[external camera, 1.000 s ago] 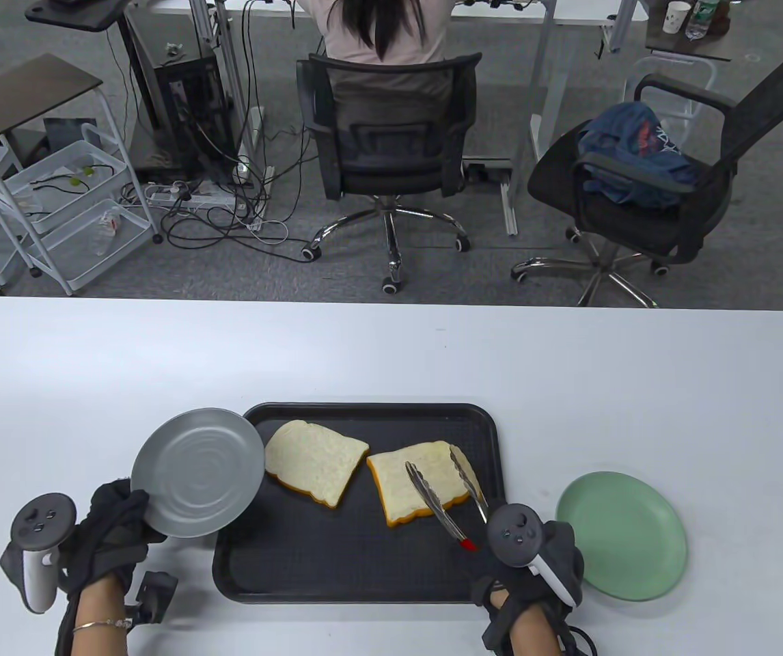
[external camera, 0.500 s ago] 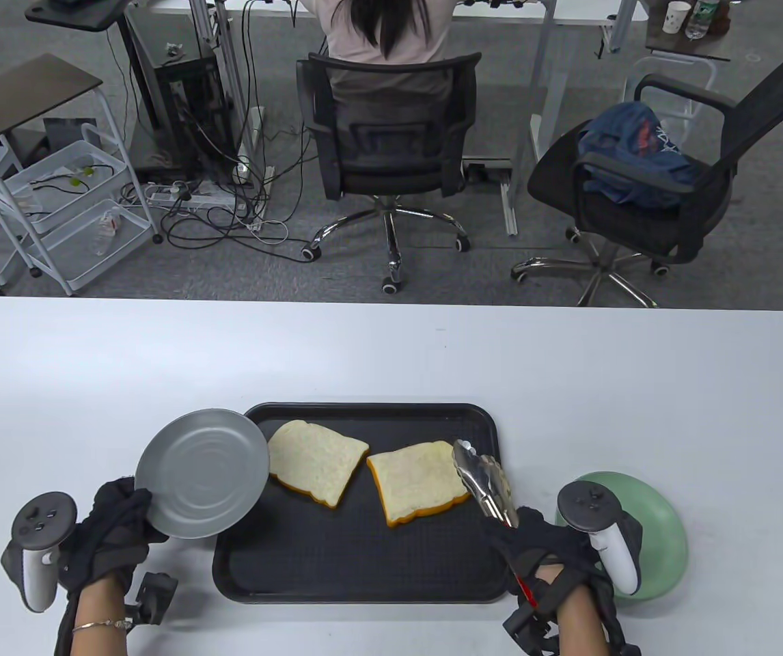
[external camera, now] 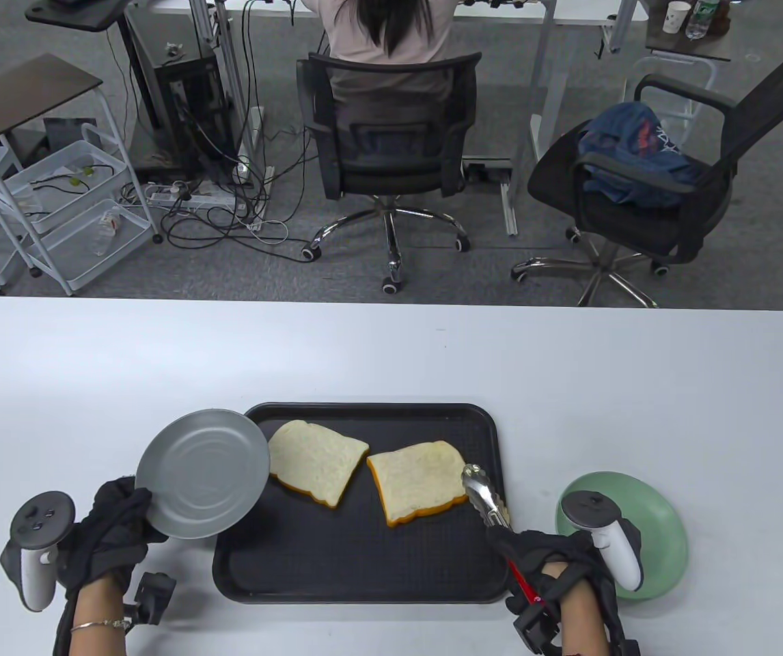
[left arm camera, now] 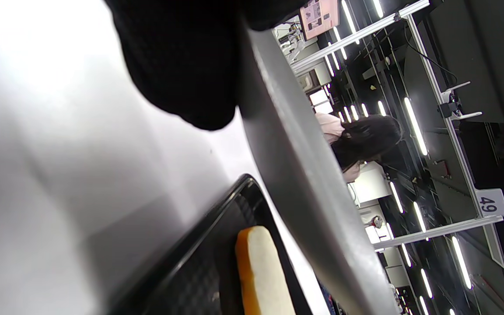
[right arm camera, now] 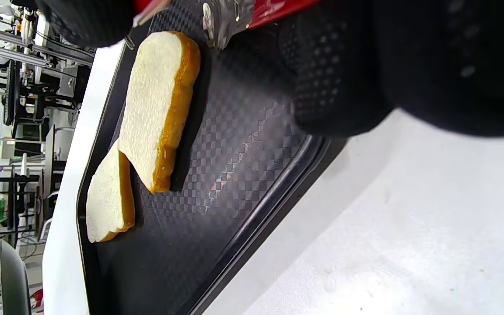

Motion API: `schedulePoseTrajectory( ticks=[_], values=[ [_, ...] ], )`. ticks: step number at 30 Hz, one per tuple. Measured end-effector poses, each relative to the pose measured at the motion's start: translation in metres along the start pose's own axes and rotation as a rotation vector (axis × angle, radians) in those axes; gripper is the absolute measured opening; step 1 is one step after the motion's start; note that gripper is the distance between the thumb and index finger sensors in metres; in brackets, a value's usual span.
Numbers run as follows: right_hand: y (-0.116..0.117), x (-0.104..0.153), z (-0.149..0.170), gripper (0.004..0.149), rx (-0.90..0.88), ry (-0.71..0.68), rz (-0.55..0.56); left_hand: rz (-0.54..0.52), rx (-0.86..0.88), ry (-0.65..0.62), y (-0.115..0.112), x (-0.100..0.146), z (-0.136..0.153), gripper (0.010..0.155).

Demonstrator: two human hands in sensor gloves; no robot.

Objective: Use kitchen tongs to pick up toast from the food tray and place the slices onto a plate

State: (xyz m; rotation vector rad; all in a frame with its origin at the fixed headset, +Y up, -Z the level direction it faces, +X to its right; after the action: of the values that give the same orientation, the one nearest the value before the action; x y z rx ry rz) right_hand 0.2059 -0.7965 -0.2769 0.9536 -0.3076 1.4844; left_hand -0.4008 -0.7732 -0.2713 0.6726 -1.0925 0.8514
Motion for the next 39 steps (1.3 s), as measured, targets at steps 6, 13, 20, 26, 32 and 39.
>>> schedulePoseTrajectory(
  ticks=[6,13,20,26,32,39],
  values=[
    [0.014,-0.014,-0.001,0.084,-0.040,0.007,-0.062,0.008,-0.010,0.005,0.000,-0.001,0.000,0.059],
    [0.027,-0.024,-0.001,0.075,0.020,0.017,-0.078,0.027,-0.015,-0.004,-0.003,-0.002,-0.001,0.059],
    [0.021,-0.011,-0.002,0.070,-0.013,-0.059,-0.074,0.056,-0.021,-0.013,-0.007,-0.004,-0.001,0.059],
    [0.017,0.016,-0.022,0.070,-0.036,-0.151,-0.060,0.072,-0.027,-0.018,-0.011,-0.005,-0.002,0.059],
    [0.032,0.042,-0.054,0.070,-0.041,-0.264,-0.112,0.091,-0.029,-0.026,-0.015,-0.005,-0.004,0.059],
    [0.087,0.047,-0.099,0.071,0.014,-0.338,-0.231,0.113,-0.033,-0.034,-0.021,-0.005,-0.006,0.059]
  ],
)
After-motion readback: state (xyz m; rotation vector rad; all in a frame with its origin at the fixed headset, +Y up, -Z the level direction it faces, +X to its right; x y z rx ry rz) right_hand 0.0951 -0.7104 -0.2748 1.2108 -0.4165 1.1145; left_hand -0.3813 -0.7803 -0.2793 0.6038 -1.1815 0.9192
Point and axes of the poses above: the tracker on the back of each hand, its own z axis roughly to the little-finger side, its own x axis roughly from the fingertips to the wrist, y = z × x, the point moved 1 cm from there along -x, roughly from the wrist to the fingertips, and after that the axes turned 7 degrees about -x, right-handed, at the moved point
